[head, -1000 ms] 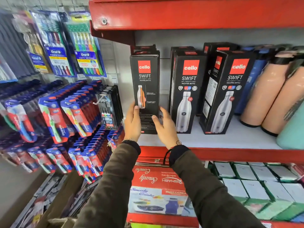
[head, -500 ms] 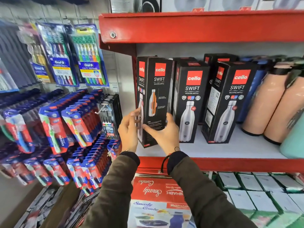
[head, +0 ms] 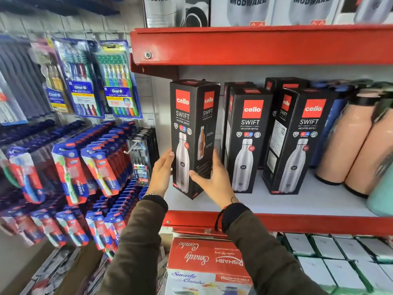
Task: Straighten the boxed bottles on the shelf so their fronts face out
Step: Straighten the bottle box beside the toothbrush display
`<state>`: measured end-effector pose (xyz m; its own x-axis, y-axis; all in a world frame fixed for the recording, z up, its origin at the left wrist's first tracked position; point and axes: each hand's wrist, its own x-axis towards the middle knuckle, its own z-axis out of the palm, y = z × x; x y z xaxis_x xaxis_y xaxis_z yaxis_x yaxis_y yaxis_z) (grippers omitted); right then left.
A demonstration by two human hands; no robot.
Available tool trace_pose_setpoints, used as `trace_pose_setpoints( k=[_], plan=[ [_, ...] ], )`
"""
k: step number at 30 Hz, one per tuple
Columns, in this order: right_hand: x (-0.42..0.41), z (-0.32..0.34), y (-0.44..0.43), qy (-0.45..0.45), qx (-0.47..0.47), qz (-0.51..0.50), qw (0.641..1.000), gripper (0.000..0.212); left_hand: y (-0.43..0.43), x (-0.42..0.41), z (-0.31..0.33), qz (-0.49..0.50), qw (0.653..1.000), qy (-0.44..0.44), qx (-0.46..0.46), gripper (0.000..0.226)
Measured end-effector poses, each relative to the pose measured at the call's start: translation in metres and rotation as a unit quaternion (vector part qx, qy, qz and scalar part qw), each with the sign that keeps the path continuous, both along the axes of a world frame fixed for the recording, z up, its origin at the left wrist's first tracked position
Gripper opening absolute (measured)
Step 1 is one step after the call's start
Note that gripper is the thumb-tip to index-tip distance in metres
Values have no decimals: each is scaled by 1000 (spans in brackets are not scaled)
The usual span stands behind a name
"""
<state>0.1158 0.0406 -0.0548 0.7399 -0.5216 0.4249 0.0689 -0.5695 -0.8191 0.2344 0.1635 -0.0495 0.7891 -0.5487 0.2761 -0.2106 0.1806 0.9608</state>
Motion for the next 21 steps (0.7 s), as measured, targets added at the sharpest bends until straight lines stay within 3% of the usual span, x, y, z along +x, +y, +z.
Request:
trace_pose_setpoints(
  k=[10,21],
  plan=[
    [6,-2,-5,26,-92,-7,995,68,-8,-8,-16,54,998,-3,-42,31],
    [12,-12,-6,23,-63,-17,998,64,-16,-14,-21,87,996,17,-31,30]
  ],
)
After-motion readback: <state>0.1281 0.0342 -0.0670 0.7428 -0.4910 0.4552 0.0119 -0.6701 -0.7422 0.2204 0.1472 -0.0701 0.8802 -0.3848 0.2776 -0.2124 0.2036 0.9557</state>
